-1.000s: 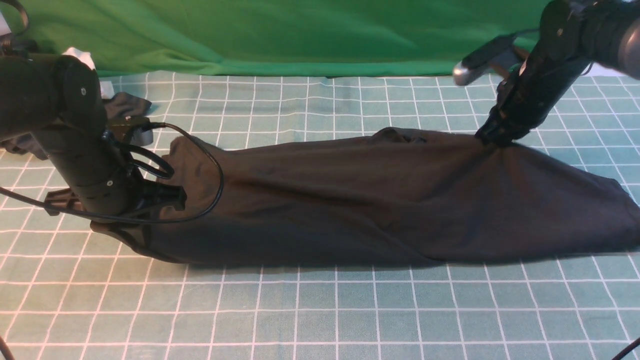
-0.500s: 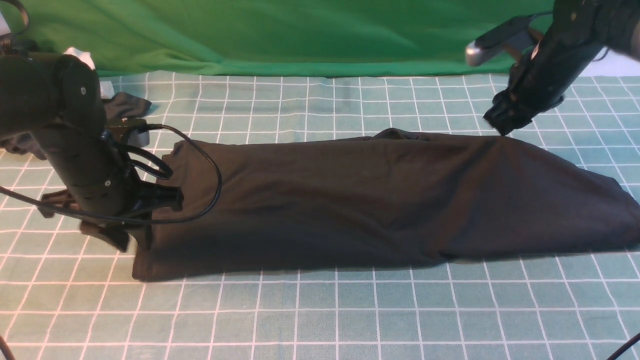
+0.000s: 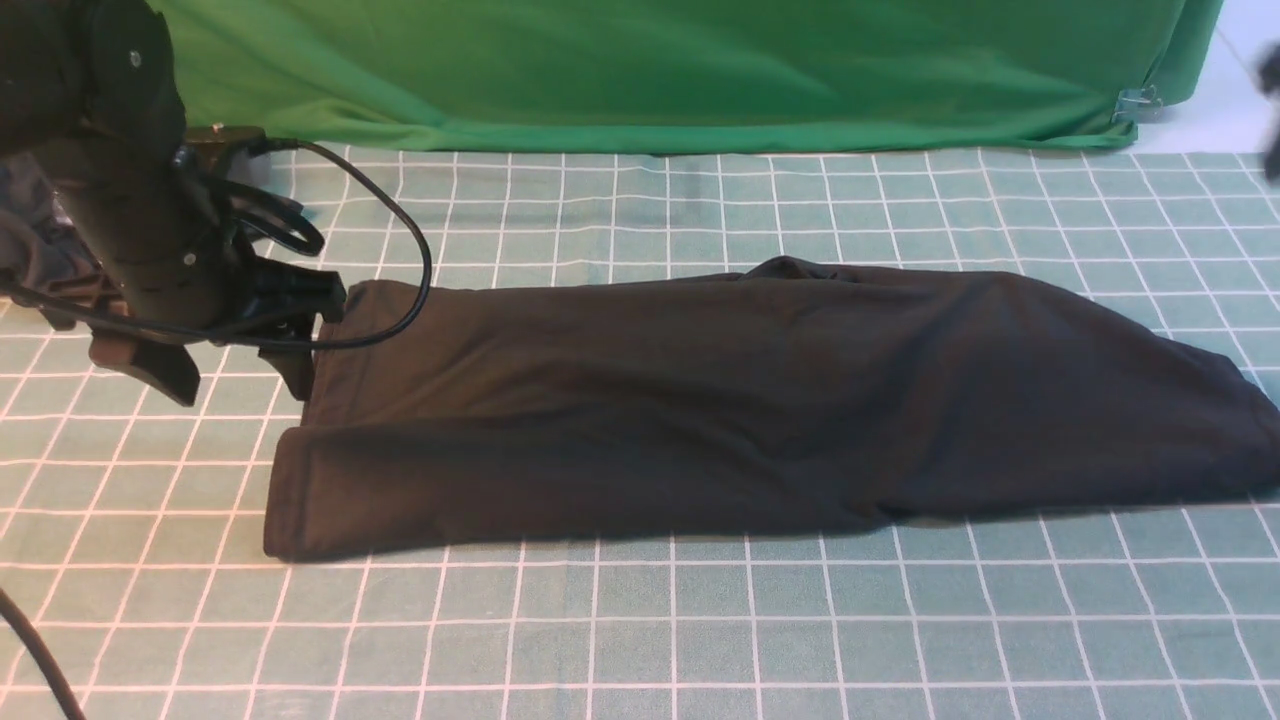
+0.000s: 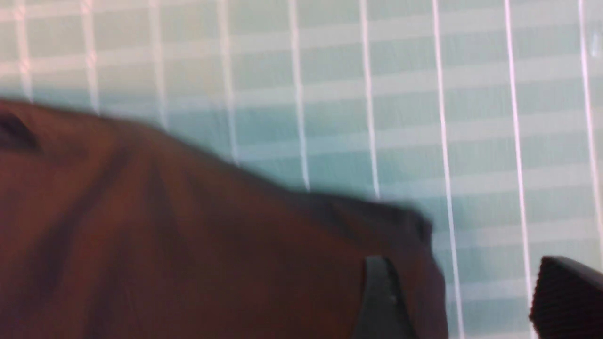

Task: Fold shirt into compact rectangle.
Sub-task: 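Pull the folded dark garment lengthwise by its ends to straighten it flat on the table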

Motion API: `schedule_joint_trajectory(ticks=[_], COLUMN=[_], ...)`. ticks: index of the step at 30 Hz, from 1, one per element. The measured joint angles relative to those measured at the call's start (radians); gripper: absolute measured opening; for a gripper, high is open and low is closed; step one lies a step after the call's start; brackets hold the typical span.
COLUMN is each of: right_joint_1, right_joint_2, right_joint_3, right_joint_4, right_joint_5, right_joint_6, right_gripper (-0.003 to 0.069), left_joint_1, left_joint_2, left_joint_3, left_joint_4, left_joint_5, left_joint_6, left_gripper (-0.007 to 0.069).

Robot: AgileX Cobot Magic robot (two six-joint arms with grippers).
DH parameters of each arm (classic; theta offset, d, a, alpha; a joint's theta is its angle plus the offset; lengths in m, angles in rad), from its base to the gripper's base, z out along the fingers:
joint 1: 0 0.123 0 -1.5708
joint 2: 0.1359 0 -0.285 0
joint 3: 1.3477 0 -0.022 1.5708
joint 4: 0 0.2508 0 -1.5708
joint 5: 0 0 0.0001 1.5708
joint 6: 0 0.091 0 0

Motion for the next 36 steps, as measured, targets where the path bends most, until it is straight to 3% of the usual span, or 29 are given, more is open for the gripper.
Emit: schedule_joint_trajectory(ticks=[3,6,10,22,36], right_joint_1=[-0.053,-0.069,-0.062,0.026,0.078], right_joint_2=[-0.024,-0.022,-0.017,0.124,0.149], right_joint_3=[0.156,0.305,0.404,0.424,0.405], right_joint_4=[0.016,0.020,0.026,0.006,-0.060], right_joint_5=[-0.002,-0.111,-0.249,-0.331,-0.343], right_joint_6=[0.008,0.030,0.017,-0.082,-0.088], right_gripper=[0.0492,0.0620,0.0681,0.0654,0.0547], left_joint_1=[0.000,0.000,0.000,0.000,0.000], left_joint_2=[0.000,0.000,0.000,0.000,0.000], left_joint_3=[0.000,0.000,0.000,0.000,0.000], left_joint_4=[-0.017,-0.030,-0.038,-0.038,-0.038], left_joint_5=[-0.009,-0.031,-0.057,-0.086,-0.126], left_joint_6=[0.000,0.000,0.000,0.000,0.000], left_gripper=[0.0542,0.0542,0.0542,0.0542,0.0542])
